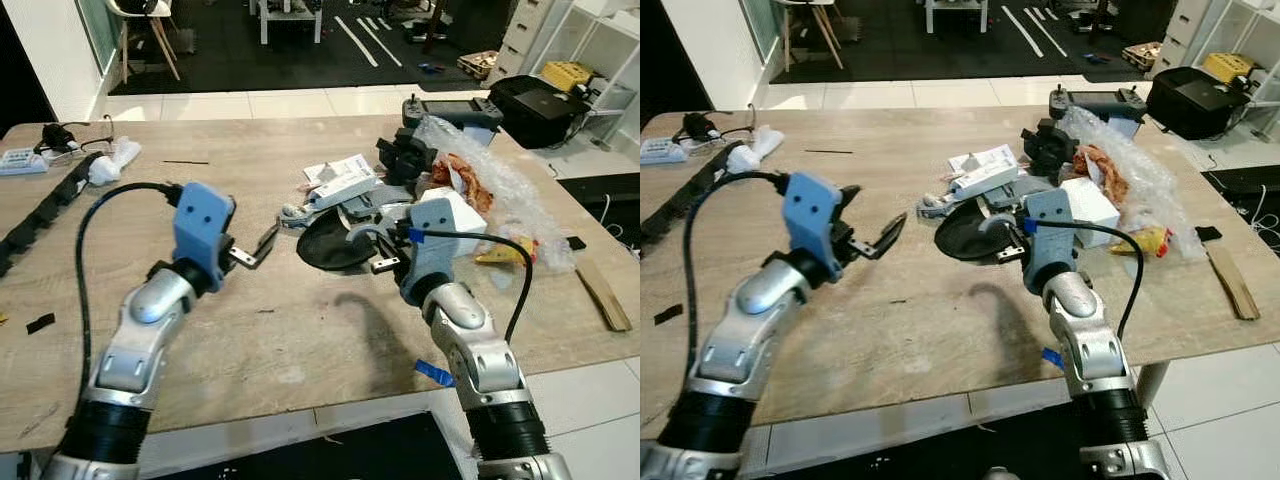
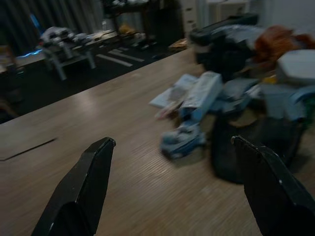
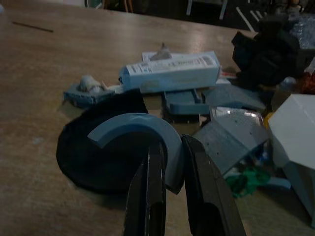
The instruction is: Picking trash to rubbish bin
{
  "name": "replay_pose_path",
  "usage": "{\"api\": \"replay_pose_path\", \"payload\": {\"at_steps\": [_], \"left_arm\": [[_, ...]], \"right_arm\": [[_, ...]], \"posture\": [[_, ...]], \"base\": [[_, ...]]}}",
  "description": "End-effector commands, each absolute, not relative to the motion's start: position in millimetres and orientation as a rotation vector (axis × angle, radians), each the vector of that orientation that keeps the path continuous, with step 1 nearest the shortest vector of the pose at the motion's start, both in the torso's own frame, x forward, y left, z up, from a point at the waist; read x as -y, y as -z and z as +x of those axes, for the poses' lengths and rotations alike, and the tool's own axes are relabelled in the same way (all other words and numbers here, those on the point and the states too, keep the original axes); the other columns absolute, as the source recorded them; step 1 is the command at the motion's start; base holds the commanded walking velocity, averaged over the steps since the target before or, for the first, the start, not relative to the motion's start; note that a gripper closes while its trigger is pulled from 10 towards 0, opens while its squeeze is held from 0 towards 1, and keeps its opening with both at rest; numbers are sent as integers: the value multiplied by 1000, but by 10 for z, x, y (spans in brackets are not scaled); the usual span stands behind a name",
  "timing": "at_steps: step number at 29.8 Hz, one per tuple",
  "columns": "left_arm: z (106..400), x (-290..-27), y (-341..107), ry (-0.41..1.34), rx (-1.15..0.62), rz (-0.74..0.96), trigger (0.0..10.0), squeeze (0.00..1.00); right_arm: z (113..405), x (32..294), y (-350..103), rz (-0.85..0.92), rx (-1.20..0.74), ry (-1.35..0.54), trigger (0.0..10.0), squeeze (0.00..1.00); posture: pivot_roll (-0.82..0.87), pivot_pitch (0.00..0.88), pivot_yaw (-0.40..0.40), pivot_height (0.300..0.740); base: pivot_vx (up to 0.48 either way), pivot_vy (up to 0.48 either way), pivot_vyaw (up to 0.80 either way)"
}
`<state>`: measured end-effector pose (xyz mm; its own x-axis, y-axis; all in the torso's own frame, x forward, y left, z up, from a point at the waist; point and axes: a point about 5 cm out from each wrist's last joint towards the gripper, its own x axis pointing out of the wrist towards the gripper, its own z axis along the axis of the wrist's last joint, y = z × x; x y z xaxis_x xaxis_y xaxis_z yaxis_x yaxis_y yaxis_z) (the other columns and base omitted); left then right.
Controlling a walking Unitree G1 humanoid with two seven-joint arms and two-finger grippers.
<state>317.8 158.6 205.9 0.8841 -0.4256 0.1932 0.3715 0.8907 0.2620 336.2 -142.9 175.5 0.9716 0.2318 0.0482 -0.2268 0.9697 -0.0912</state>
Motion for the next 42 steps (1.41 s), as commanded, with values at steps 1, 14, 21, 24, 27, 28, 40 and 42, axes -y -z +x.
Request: {"api": "replay_pose_path", "payload": {"at_steps": [1, 14, 21, 24, 27, 28, 40, 42], "left_arm": [[3144, -1666, -2044, 377, 228, 247, 10000, 0], [3115, -1949, -1601, 44, 136, 104, 10000, 0], [3028, -1948, -1506, 47, 109, 102, 10000, 0], [3009, -1935, -1519, 34, 114, 92, 10000, 0], [2988, -1895, -1521, 33, 119, 88, 10000, 0], [2979, -1872, -1525, 35, 121, 86, 10000, 0], [3025, -1752, -1562, 34, 105, 95, 10000, 0], [3025, -1752, -1560, 32, 101, 95, 10000, 0]], "right_arm": [[3367, 1421, -1677, -58, 53, -214, 10000, 0], [3256, 1347, -1719, -53, 210, -173, 10000, 0], [3138, 1412, -1777, -78, 240, -144, 10000, 0], [3055, 1455, -1746, -110, 255, -122, 10000, 0], [3004, 1479, -1688, -108, 239, -104, 10000, 0], [2986, 1488, -1664, -103, 230, -98, 10000, 0], [2983, 1464, -1635, -123, 230, -40, 10000, 0], [2983, 1462, -1638, -127, 233, -39, 10000, 0]], "posture": [[28, 86, -15, 740], [-48, 65, -45, 740], [-50, 64, -47, 740], [-56, 63, -42, 740], [-67, 66, -31, 740], [-70, 66, -29, 740], [-65, 73, -13, 740], [-65, 73, -13, 740]], "base": [[0, 0, 0], [0, 0, 0], [0, 0, 0], [0, 0, 0], [0, 0, 0], [0, 0, -669], [0, 0, -800], [0, 0, -800]]}}
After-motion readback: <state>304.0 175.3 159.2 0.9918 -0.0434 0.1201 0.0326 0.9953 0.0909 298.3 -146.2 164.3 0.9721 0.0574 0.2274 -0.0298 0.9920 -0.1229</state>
